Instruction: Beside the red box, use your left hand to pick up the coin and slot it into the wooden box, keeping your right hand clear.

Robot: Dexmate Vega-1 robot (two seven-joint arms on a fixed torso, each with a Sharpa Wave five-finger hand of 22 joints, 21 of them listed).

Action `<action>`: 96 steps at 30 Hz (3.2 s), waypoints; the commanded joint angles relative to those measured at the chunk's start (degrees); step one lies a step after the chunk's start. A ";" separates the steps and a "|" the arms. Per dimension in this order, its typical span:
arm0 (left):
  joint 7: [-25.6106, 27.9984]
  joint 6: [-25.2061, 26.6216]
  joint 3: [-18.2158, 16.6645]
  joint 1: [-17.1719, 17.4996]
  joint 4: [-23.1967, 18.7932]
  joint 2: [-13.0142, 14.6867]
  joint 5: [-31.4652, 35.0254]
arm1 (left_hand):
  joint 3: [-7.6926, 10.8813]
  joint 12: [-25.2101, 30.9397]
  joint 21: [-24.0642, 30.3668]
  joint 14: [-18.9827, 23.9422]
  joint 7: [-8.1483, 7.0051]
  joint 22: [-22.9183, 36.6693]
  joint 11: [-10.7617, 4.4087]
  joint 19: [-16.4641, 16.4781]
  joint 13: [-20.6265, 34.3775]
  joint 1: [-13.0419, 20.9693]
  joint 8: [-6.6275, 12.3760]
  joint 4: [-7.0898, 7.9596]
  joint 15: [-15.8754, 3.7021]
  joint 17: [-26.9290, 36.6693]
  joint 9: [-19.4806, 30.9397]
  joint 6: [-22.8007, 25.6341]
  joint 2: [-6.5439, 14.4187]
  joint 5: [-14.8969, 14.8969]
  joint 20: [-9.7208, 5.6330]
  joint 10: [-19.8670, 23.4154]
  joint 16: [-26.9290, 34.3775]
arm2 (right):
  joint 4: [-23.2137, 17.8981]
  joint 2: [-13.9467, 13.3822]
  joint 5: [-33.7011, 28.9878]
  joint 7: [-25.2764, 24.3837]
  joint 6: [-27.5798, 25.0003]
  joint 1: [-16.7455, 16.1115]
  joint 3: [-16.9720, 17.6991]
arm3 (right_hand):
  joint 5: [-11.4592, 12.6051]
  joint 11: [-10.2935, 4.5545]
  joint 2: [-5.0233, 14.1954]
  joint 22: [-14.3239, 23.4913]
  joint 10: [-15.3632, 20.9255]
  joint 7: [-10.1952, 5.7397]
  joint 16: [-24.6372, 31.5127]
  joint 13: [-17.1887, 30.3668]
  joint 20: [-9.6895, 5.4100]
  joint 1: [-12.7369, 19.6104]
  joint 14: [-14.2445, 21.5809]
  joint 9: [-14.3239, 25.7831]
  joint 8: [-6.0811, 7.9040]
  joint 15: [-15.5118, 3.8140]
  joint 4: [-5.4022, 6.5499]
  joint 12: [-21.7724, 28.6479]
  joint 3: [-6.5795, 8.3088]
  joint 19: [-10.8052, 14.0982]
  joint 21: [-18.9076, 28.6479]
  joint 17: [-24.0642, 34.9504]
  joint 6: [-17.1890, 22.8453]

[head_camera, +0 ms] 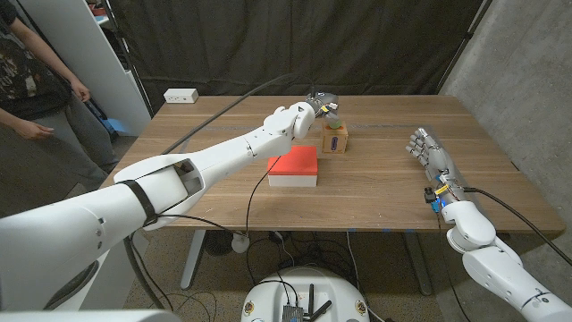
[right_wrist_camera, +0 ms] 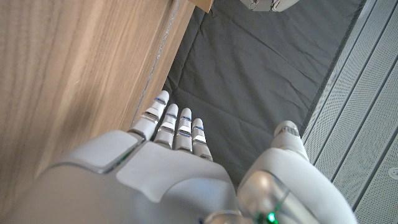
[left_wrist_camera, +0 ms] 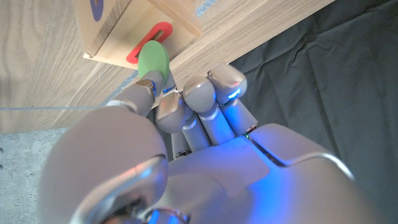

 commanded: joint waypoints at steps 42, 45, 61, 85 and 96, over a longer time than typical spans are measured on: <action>2.21 -0.91 0.20 0.38 2.09 -0.40 -0.20 | -0.31 -0.37 0.33 -0.21 -0.06 0.12 -0.05 -0.45 0.00 1.30 0.90 0.02 -0.09 -0.07 1.23 5.38 -0.05 0.34 -3.32 -0.10 -0.26 | 0.28 -0.02 -0.24 -0.14 -0.96 0.63 -0.78 | -0.17 0.02 -0.02 0.13 0.43 1.96 0.28 0.25 0.18 0.87 0.42 0.19 0.02 -0.09 0.21 -0.26 0.16 0.62 -0.04 0.11 0.44; 2.12 -0.94 0.29 0.32 2.22 -0.46 -0.19 | -0.32 0.03 0.35 0.04 -0.09 0.14 -0.14 -0.43 0.70 1.32 0.77 0.03 -0.10 0.24 1.07 5.49 -0.08 0.35 -3.31 -0.32 0.01 | 0.38 -0.10 -0.32 -0.06 -0.93 0.75 -0.87 | -0.17 -0.03 -0.02 0.13 0.44 1.96 0.28 0.25 0.16 0.87 0.42 0.19 0.00 -0.13 0.21 -0.25 0.16 0.63 -0.04 0.11 0.40; 1.31 -1.15 1.10 0.00 3.24 -0.96 -0.17 | -0.44 -0.35 0.38 -0.06 -0.15 0.16 -0.15 -0.50 0.00 1.47 0.17 0.02 -0.10 0.24 0.55 5.69 -0.29 0.41 -3.31 -0.06 -0.17 | 0.44 0.05 -0.11 -0.31 -0.77 0.69 -0.89 | -0.17 0.02 -0.01 0.13 0.42 1.91 0.28 0.26 0.24 0.91 0.42 0.19 0.03 -0.05 0.20 -0.26 0.15 0.62 -0.04 0.10 0.45; 0.32 -1.45 2.52 -0.77 5.57 -2.05 0.18 | -0.55 -0.18 0.30 -0.24 -0.32 0.11 0.01 -0.65 0.49 1.92 -0.95 -0.06 -0.09 0.02 -0.14 5.45 -0.70 0.51 -3.31 -0.43 -0.22 | 1.06 0.08 0.00 -0.08 -0.68 1.08 -1.20 | -0.17 0.00 0.01 0.13 0.48 1.94 0.28 0.26 0.18 0.96 0.42 0.19 0.03 -0.01 0.20 -0.23 0.15 0.66 -0.03 0.09 0.45; 0.03 -1.96 2.26 -0.95 5.09 -1.54 -0.26 | -2.11 -0.10 0.01 -0.09 -0.07 0.01 -0.84 0.04 0.29 -0.21 -4.78 0.48 -0.01 -1.24 -1.47 0.80 -2.95 0.51 -3.43 0.01 0.08 | 1.10 0.07 -0.15 -0.14 -0.61 1.29 -1.33 | -0.17 -0.04 0.02 0.13 0.45 1.93 0.27 0.26 0.18 0.99 0.39 0.19 0.06 -0.12 0.19 -0.24 0.15 0.67 -0.04 0.09 0.52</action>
